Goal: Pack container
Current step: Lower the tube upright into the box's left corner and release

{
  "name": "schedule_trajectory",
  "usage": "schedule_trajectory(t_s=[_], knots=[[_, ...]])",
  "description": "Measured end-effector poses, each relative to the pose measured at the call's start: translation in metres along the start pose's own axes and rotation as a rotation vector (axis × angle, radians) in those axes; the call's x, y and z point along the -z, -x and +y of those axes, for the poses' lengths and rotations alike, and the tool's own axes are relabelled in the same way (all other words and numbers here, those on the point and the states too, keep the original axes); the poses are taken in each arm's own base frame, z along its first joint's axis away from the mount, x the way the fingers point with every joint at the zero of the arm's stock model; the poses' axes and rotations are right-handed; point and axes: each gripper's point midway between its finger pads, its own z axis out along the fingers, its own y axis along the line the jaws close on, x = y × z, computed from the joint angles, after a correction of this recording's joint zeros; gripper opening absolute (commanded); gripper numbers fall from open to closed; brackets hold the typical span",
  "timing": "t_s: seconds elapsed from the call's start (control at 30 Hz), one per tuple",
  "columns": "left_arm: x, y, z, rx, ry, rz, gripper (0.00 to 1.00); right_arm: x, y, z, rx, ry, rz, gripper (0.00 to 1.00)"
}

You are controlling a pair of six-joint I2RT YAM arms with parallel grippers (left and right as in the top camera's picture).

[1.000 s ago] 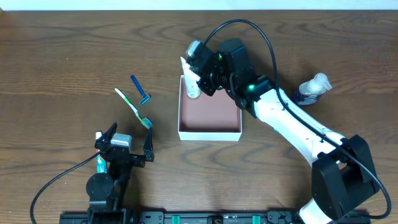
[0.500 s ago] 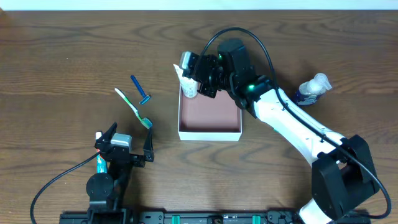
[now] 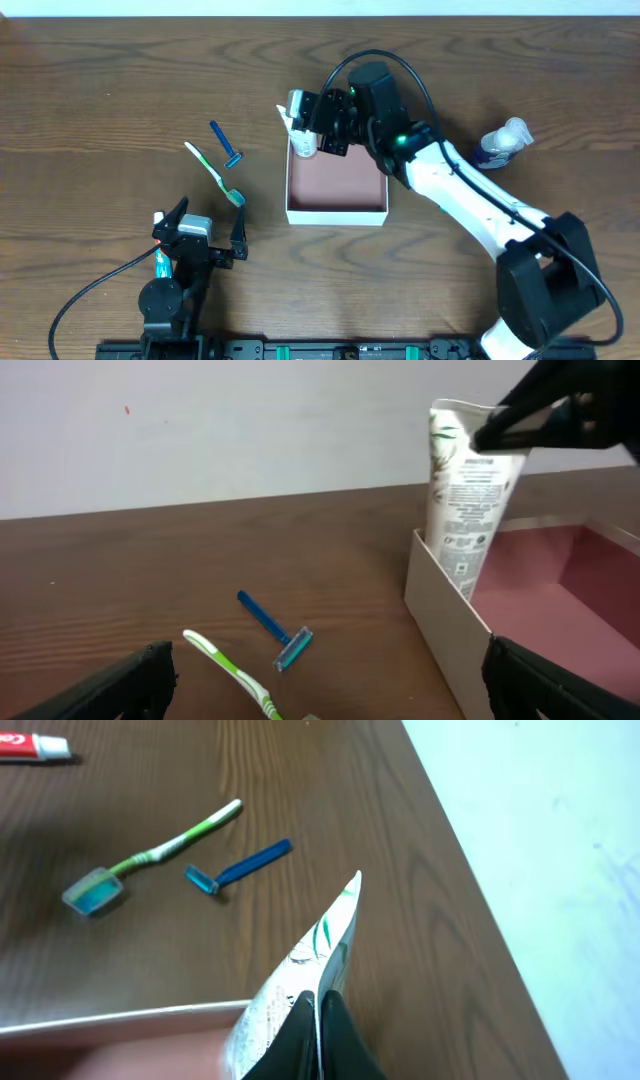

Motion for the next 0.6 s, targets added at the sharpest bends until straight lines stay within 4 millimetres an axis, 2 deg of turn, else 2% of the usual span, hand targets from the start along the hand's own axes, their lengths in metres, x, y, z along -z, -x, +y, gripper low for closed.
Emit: schedule_trajectory(t_s=[0.03, 0.1, 0.2, 0.3, 0.4, 0.6], knots=[[0.0, 0.0, 0.0, 0.0, 0.0, 0.0, 0.98, -0.002, 0.0, -0.001, 0.005, -0.004, -0.004, 0.06], [0.0, 0.0, 0.0, 0.0, 0.0, 0.0, 0.98, -0.005, 0.001, -0.003, 0.013, -0.008, -0.013, 0.35], [0.0, 0.0, 0.0, 0.0, 0.0, 0.0, 0.98, -0.011, -0.003, -0.004, 0.021, -0.008, -0.016, 0.49], [0.0, 0.0, 0.0, 0.0, 0.0, 0.0, 0.98, -0.016, -0.005, -0.007, 0.028, -0.022, -0.021, 0.59], [0.0, 0.0, 0.0, 0.0, 0.0, 0.0, 0.98, -0.016, 0.003, -0.013, 0.029, -0.048, -0.051, 0.64], [0.0, 0.0, 0.0, 0.0, 0.0, 0.0, 0.98, -0.015, 0.006, -0.016, 0.006, -0.058, -0.063, 0.68]])
